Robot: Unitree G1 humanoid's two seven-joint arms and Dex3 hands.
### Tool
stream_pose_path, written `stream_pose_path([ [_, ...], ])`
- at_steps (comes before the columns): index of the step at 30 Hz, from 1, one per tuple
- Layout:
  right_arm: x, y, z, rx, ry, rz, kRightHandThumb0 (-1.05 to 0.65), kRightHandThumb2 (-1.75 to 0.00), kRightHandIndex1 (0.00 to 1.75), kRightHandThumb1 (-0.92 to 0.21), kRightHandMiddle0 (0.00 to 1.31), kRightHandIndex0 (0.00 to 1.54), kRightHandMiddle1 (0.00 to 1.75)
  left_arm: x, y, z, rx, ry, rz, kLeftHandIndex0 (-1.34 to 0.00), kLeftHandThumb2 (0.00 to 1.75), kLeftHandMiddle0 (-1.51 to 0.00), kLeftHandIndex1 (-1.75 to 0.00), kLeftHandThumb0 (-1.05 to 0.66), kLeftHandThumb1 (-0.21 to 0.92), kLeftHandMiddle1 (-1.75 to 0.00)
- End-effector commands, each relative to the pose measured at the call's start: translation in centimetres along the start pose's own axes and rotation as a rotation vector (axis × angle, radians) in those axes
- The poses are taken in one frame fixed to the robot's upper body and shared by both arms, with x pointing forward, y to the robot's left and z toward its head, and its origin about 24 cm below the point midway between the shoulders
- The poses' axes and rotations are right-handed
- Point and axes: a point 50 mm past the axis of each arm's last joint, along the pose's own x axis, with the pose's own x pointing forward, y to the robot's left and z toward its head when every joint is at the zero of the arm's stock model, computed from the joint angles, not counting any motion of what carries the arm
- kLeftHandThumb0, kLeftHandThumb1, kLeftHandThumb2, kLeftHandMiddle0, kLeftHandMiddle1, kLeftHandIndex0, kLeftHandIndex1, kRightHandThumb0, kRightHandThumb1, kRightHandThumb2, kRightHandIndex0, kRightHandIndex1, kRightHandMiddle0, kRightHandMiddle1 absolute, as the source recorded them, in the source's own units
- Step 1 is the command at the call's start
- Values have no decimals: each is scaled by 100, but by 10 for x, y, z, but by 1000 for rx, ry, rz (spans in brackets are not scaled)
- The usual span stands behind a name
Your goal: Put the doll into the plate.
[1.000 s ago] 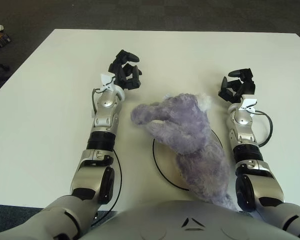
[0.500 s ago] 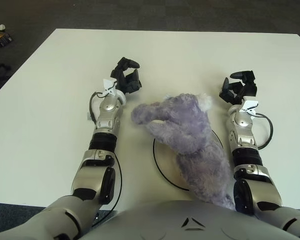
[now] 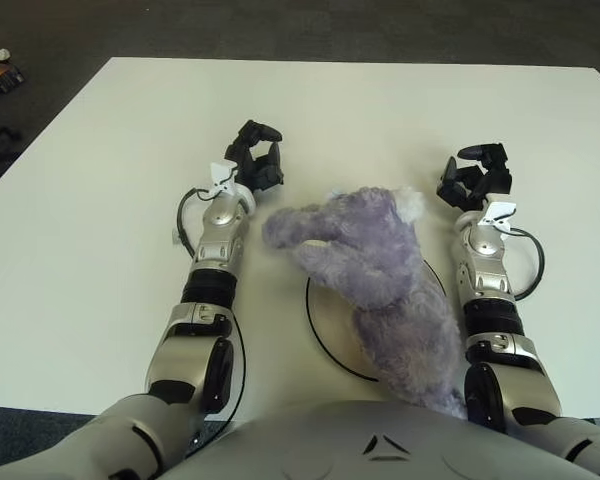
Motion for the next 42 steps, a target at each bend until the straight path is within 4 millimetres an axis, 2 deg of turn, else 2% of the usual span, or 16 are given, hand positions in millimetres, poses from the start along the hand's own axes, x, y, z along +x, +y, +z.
stream_pose_path([
  [1,-11,-2,-15,7,70,-4,-1,-115,160,-43,35,57,175,-3,2,-5,1,19,17,-42,100,-123,-175,-41,56,-175],
  [18,-13,-4,-23,5,143,49,-1,-118,159,-40,34,62,175,-6,2,-4,-13,-17,33,-41,98,-118,-175,-41,58,-175],
  [25,-14,-5,-25,4,170,74,-1,-121,162,-38,35,62,175,-8,2,-6,-20,-20,46,-40,96,-121,-175,-40,59,-175],
  [42,-16,-7,-31,-35,275,112,-1,-120,161,-39,35,61,175,-19,6,-24,-22,35,179,-40,96,-119,-175,-40,59,-175],
])
